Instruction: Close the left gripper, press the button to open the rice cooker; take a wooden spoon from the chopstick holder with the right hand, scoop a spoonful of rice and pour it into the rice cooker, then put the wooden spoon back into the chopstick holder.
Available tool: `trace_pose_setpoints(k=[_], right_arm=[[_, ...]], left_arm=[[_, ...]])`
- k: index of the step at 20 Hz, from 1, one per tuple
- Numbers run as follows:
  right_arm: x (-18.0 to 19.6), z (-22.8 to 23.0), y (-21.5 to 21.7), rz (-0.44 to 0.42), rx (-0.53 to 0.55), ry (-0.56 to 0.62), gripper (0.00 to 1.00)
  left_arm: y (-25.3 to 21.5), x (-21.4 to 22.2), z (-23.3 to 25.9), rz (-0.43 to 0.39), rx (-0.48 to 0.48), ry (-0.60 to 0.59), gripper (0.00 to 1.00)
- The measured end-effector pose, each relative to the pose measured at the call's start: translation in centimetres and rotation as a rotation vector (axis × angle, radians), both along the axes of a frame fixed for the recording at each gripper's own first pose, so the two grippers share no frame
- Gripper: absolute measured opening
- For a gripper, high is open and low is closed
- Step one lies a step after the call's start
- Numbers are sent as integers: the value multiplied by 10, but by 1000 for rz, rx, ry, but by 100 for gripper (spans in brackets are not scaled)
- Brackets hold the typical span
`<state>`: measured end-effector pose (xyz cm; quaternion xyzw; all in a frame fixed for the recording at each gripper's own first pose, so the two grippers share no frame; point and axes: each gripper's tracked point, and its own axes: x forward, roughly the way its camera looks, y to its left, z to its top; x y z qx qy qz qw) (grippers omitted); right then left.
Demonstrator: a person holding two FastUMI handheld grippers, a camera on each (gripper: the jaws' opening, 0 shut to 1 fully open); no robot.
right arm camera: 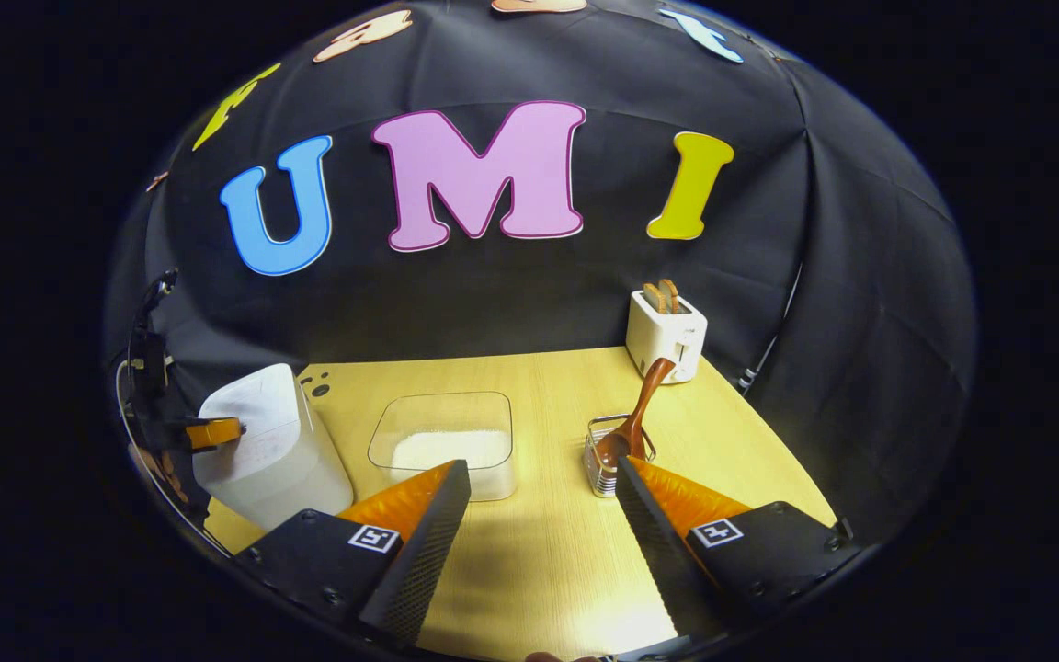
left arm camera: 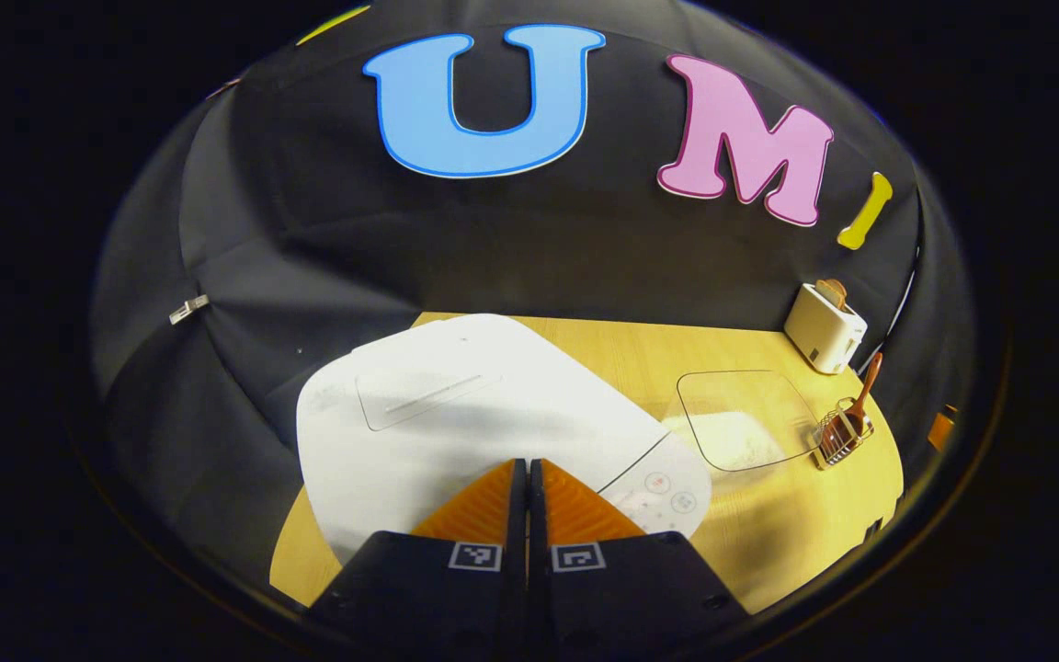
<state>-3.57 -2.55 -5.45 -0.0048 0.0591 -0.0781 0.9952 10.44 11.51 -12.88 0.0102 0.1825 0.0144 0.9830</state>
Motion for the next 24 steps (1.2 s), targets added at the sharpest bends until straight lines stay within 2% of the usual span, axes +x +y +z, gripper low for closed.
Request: trace_pose_setpoints(k=[4,7,11,14,19,24], right_arm=[[2,1,-7,1,6,-4,99],[7,-1,-18,-14,22,0,99],[16,-3,-30,-22,59,8,99],[22,-4,-38,-23,71,12,99],[47,1,-75,-53,125,0,99],[83,6,-118,-63,167,6,99]], left_arm=[[3,-10,55,29,77,-171,6],[-3,-24,101,30,89,-268,6],[-21,-34,113,16,-5,-282,5],[-36,-41,105,-16,-36,-260,5],[-54,-48,84,9,-64,-200,5],[-80,-61,86,8,-94,-227,5]])
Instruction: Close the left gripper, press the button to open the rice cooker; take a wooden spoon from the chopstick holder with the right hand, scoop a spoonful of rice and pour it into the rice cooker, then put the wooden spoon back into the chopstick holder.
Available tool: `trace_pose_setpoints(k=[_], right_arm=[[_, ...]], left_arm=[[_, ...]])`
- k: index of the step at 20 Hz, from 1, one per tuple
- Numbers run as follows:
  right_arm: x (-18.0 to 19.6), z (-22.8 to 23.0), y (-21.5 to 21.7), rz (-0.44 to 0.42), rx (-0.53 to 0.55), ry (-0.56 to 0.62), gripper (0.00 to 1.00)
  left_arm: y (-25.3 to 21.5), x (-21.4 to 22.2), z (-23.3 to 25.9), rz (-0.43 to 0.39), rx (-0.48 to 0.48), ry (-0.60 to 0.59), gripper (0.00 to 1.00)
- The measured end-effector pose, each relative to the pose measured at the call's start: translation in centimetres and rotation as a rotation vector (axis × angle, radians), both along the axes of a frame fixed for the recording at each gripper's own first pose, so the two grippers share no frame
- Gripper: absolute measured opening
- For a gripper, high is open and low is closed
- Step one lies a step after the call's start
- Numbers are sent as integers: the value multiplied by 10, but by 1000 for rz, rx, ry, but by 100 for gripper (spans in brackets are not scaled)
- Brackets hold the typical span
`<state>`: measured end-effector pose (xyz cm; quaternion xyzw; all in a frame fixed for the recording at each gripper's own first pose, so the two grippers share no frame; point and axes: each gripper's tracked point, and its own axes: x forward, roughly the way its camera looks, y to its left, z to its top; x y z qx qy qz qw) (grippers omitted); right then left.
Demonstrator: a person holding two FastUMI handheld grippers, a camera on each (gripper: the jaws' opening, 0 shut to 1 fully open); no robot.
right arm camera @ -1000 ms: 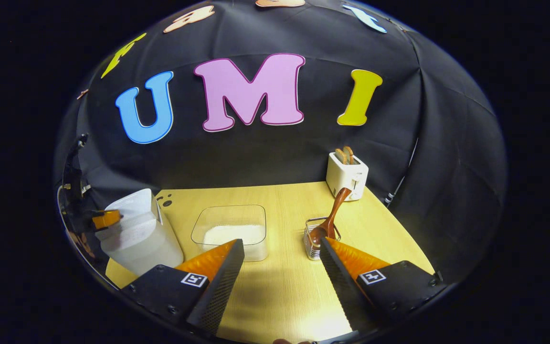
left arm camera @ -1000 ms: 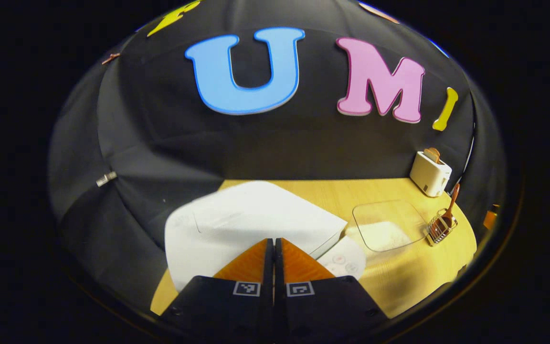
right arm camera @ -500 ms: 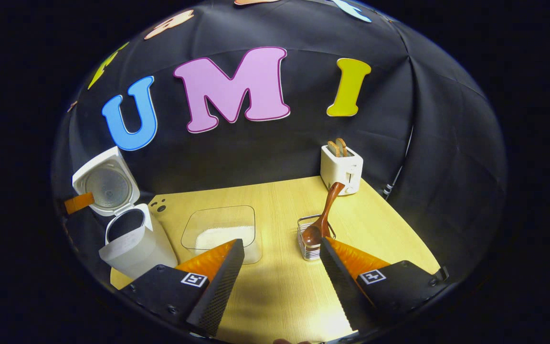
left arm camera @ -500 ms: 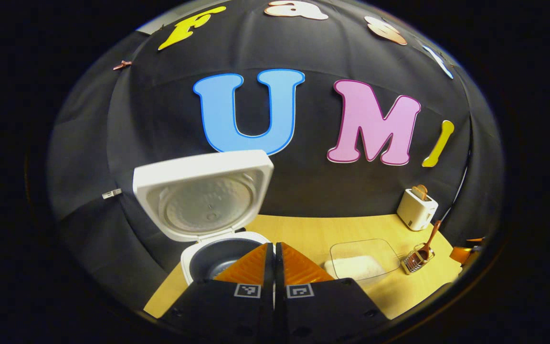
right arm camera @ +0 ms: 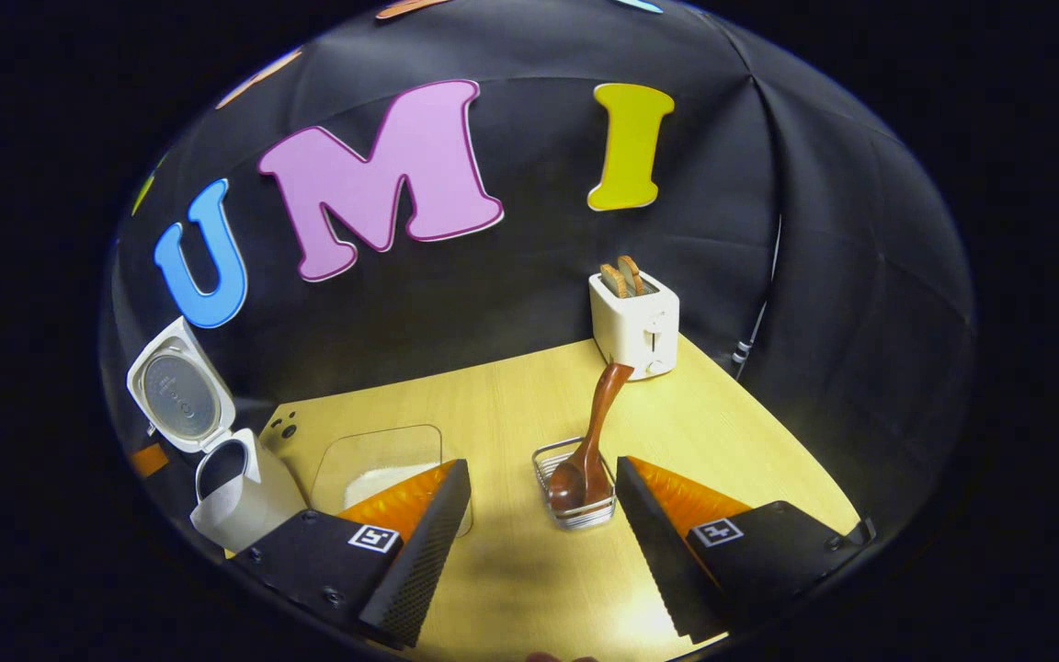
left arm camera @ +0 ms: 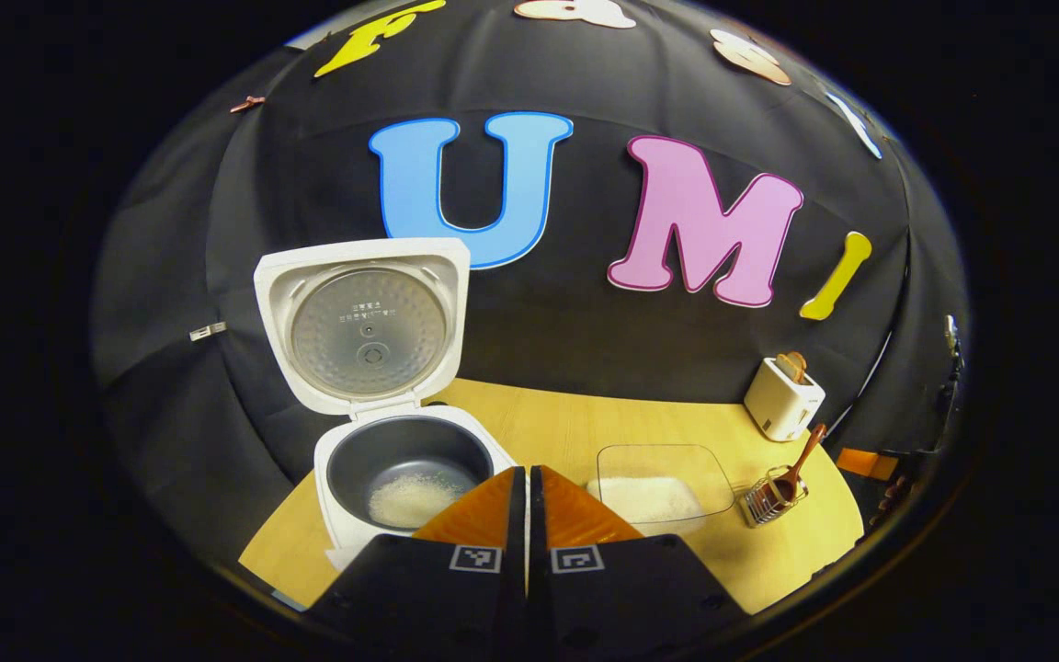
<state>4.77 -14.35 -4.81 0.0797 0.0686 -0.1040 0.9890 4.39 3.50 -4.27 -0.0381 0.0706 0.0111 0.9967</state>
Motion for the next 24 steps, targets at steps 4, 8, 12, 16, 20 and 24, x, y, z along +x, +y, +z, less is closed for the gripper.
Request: trace_pose_setpoints(k=[4,8,12,16,20,24], right_arm=[[26,1,-37,-16,0,-7,99],[47,-9,-61,-5,24,22,99],[72,-23,-68,72,28,78,99],[104,-37,-77,104,52,123,99],[137,-49,-74,124,127,144,99],[158,-68,-69,151,202,187,98]], left_arm=[[-26,-10,-3,-26,-2,-7,5],[-51,-18,2,-47,13,-32,14],[-76,-25,2,-75,15,-42,23],[-90,-32,-2,-80,16,-34,88],[-93,-39,-14,-51,32,-1,87],[-98,-37,-23,-41,-2,25,87]])
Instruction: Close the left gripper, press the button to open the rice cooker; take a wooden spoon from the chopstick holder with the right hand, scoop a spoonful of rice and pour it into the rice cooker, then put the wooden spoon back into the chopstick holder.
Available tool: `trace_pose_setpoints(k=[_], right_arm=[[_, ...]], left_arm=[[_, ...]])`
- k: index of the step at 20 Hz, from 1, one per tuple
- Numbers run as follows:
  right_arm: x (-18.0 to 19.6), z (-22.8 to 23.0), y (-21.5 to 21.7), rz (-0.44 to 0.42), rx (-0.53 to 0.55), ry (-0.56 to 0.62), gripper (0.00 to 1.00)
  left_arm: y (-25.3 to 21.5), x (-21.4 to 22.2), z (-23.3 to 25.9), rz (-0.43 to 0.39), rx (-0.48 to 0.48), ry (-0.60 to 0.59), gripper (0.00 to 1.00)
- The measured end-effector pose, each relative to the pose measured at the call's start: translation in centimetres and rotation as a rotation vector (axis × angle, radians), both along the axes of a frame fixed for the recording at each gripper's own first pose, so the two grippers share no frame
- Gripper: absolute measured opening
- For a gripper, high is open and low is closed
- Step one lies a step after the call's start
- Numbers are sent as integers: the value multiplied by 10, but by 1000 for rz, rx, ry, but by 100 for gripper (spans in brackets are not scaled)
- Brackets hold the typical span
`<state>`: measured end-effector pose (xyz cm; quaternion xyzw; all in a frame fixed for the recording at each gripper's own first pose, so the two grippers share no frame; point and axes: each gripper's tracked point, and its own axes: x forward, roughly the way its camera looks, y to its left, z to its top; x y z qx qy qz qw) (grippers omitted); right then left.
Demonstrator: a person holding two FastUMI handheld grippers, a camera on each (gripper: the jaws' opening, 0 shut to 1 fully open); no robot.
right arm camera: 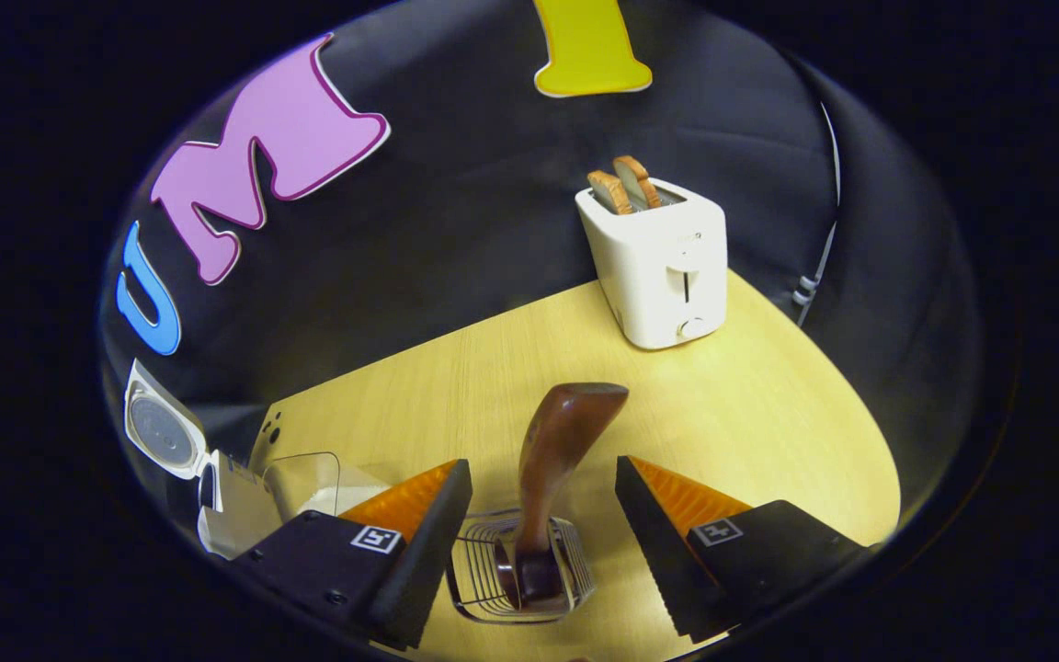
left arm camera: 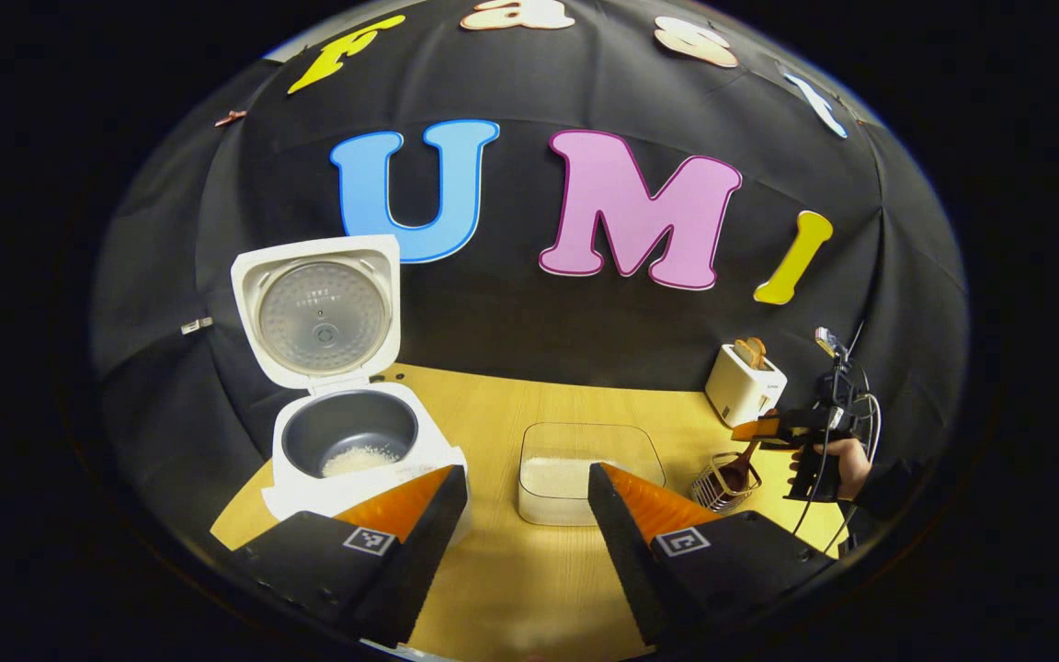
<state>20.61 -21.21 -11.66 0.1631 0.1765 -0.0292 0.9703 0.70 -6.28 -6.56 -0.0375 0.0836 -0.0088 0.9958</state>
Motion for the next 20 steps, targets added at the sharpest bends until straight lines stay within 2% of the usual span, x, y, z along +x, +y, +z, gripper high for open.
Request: trace_pose_setpoints(k=[4,5,6,7,8,10,11,12,14,20], right_arm=[[16,-15,2,5,60,51,94],[20,-15,2,2,81,52,79],[23,-16,3,1,95,53,74],[24,-17,2,-5,100,59,63],[25,-20,4,2,109,66,39],[23,-23,8,13,123,87,33],[26,-28,8,1,113,91,9],[23,-24,6,4,114,90,24],[20,-19,6,6,110,79,21],[3,12,6,-27,54,12,20]], left_arm=[[-3,1,-4,4,-22,14,90],[-3,0,-6,9,-25,19,90],[-2,-1,-9,14,-30,26,92],[-2,-2,-11,19,-38,34,92],[-1,-3,-15,24,-48,41,92],[4,-5,-20,40,-84,58,92],[5,-4,-20,46,-116,62,92],[6,-4,-20,51,-148,63,92],[10,-4,-17,63,-184,56,92],[12,-4,-8,34,-144,16,92]])
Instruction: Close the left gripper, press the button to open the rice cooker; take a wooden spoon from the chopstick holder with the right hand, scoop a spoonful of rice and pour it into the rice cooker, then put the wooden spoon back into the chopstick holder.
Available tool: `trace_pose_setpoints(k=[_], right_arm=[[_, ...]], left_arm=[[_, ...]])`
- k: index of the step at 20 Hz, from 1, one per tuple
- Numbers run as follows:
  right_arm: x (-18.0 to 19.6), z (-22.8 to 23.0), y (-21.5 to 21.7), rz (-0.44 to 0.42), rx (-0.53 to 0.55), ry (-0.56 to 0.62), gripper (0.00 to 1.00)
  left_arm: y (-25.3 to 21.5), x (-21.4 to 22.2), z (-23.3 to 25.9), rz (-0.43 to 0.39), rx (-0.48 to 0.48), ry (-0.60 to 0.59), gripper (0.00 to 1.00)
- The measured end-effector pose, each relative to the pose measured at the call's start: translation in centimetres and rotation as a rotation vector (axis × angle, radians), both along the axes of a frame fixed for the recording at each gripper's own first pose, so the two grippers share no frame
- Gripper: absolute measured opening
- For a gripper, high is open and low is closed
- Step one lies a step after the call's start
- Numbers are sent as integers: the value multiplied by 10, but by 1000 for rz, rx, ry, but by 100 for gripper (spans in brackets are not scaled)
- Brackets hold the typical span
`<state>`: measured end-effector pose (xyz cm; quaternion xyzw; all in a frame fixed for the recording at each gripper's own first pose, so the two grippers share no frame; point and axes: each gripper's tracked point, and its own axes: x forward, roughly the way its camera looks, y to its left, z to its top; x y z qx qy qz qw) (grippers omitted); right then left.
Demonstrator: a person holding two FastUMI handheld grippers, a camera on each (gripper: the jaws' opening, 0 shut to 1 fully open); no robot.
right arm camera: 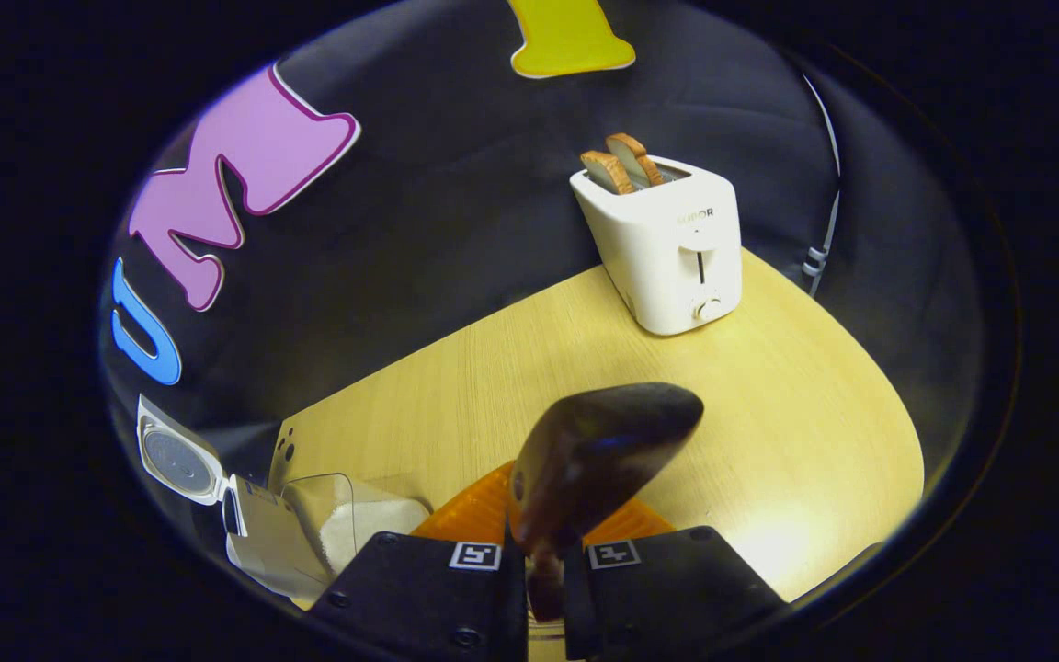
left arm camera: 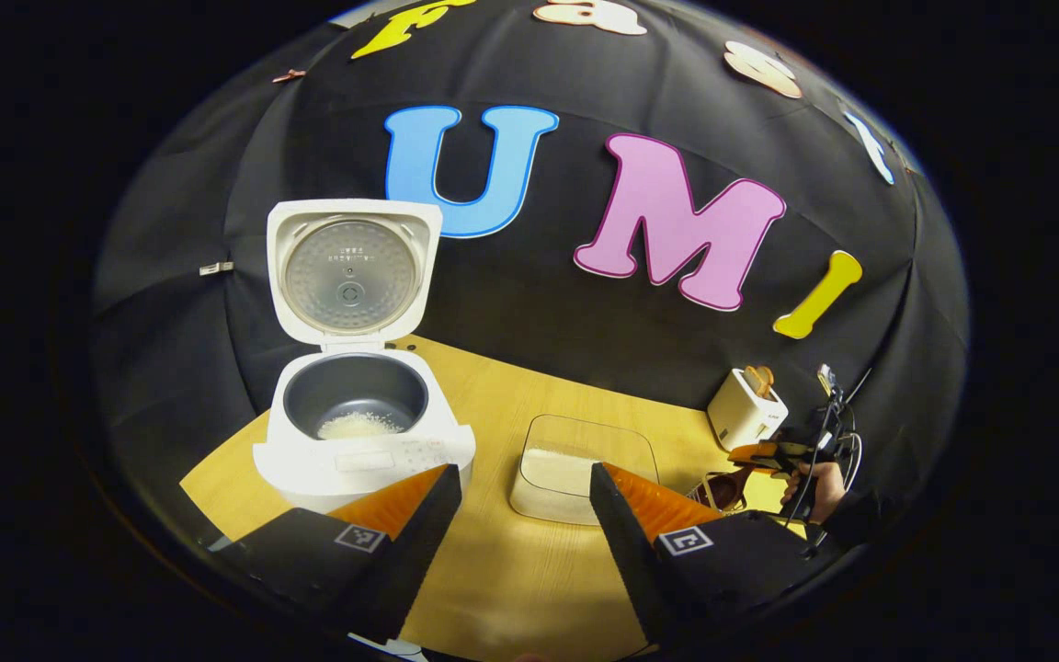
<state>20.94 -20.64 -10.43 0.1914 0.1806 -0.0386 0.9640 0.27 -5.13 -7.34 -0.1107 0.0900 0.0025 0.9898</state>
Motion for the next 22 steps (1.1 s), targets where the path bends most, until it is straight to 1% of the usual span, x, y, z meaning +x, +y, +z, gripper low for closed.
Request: trace_pose_setpoints(k=[3,5,8,9,10,12,15,16,18,19,20,22], right_arm=[[-18,22,-7,-51,-23,-42,20],[-30,39,-7,-78,-43,-58,19],[-43,63,8,-82,-61,-79,20],[-47,70,17,-84,-58,-86,19],[-49,76,28,-84,-52,-96,19],[-54,89,58,-65,-30,-111,19],[-48,102,104,-29,-46,-140,19],[-46,104,121,-19,-53,-144,19],[-36,104,148,0,-82,-158,19],[-29,103,161,5,-96,-169,19],[-22,98,173,12,-104,-171,19],[-6,85,190,15,-119,-164,19]], left_arm=[[12,4,6,7,44,-40,92],[17,1,10,-6,59,-65,92],[31,0,6,-27,26,-74,92],[40,-1,5,-21,25,-77,92],[53,-2,5,-7,47,-91,92],[67,-4,7,-7,78,-111,92],[88,-14,8,-16,56,-125,92],[96,-17,7,-17,74,-122,92],[106,-22,8,-30,164,-138,92],[109,-23,6,-46,188,-134,92],[107,-25,4,-73,185,-133,92],[106,-30,2,-104,151,-125,92]])
